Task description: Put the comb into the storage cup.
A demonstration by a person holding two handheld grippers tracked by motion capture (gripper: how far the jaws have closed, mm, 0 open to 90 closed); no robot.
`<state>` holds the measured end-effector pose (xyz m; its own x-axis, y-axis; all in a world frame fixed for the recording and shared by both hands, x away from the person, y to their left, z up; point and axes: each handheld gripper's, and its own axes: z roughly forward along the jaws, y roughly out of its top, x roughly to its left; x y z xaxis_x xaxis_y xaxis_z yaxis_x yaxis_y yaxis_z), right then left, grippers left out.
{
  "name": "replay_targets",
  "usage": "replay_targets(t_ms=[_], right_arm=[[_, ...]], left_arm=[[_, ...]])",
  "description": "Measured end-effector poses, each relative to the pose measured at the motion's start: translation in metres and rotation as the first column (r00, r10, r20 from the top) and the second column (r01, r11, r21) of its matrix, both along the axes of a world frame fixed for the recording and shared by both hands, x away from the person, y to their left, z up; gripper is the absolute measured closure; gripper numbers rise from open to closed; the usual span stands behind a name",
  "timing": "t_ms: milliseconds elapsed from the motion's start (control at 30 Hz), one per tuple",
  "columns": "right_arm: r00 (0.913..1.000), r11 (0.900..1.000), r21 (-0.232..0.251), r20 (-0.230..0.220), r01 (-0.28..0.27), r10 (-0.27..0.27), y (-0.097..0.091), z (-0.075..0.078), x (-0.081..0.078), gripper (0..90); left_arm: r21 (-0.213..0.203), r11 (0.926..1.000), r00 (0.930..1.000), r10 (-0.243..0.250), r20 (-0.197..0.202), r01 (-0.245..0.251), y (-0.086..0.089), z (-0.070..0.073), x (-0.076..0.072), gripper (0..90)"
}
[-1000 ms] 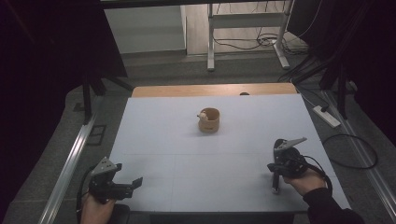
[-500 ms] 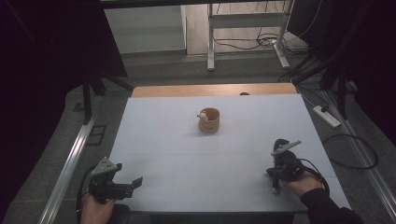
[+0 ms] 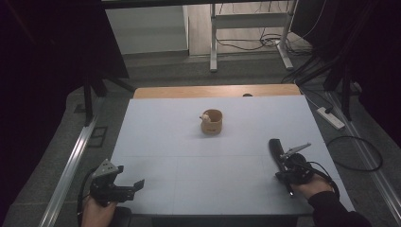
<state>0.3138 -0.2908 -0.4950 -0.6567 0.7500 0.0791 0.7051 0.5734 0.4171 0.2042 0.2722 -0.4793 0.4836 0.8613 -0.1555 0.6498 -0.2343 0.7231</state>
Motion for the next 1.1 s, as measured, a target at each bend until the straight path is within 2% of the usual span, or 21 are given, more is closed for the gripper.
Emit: replay_targets(t_ms=[200,433,600,633,667,767,800,867,900,1000,1100], right_arm=[[0.9997,0.9996,-0.007,0.000,0.026,-0.026,-0.009,0.000,0.001,90.0],[0.9998,0.9998,-0.004,0.002,0.021,-0.021,-0.009,0.001,0.000,90.0],[0.9987,0.9990,0.042,0.047,0.018,-0.020,-0.007,0.011,-0.004,89.3],[0.9968,0.9984,0.054,0.078,0.013,-0.017,-0.007,0.015,-0.006,86.5],[0.9957,0.9982,0.058,0.090,0.014,-0.019,-0.006,0.017,-0.006,84.4],[0.9936,0.9981,0.059,0.111,0.015,-0.021,-0.004,0.020,-0.008,79.2],[0.9919,0.9984,0.055,0.126,0.012,-0.019,-0.003,0.021,-0.009,73.3],[0.9892,0.9985,0.055,0.146,0.007,-0.015,-0.002,0.023,-0.010,67.4],[0.9892,0.9985,0.055,0.146,0.007,-0.015,-0.002,0.023,-0.010,67.4],[0.9835,0.9990,0.045,0.181,0.006,-0.014,-0.001,0.026,-0.011,57.5],[0.9816,0.9994,0.031,0.190,0.015,-0.021,-0.002,0.027,-0.011,46.9]], left_arm=[[0.001,1.0000,1.0000,0.000,0.000,0.000,0.000,0.000,0.000,2.1],[0.000,1.0000,1.0000,0.001,0.000,-0.001,0.000,0.000,0.000,2.2],[-0.001,1.0000,1.0000,0.000,0.000,0.000,0.000,0.000,0.000,2.2],[0.000,1.0000,1.0000,0.000,0.000,0.000,0.000,0.000,0.000,2.2],[0.001,1.0000,1.0000,-0.002,0.000,0.002,0.000,0.000,0.000,2.2],[0.001,1.0000,1.0000,-0.002,0.000,0.002,0.000,0.000,0.000,2.2],[0.002,1.0000,1.0000,-0.002,-0.001,0.002,0.000,0.000,0.001,2.2],[0.001,1.0000,1.0000,-0.002,-0.002,0.002,0.000,0.000,0.001,2.2],[0.001,1.0000,1.0000,-0.002,-0.002,0.002,0.000,0.000,0.001,2.2],[0.001,1.0000,1.0000,-0.001,-0.002,0.001,0.000,0.000,0.001,2.2],[0.000,1.0000,1.0000,-0.002,-0.002,0.002,0.000,0.000,0.001,2.2]])
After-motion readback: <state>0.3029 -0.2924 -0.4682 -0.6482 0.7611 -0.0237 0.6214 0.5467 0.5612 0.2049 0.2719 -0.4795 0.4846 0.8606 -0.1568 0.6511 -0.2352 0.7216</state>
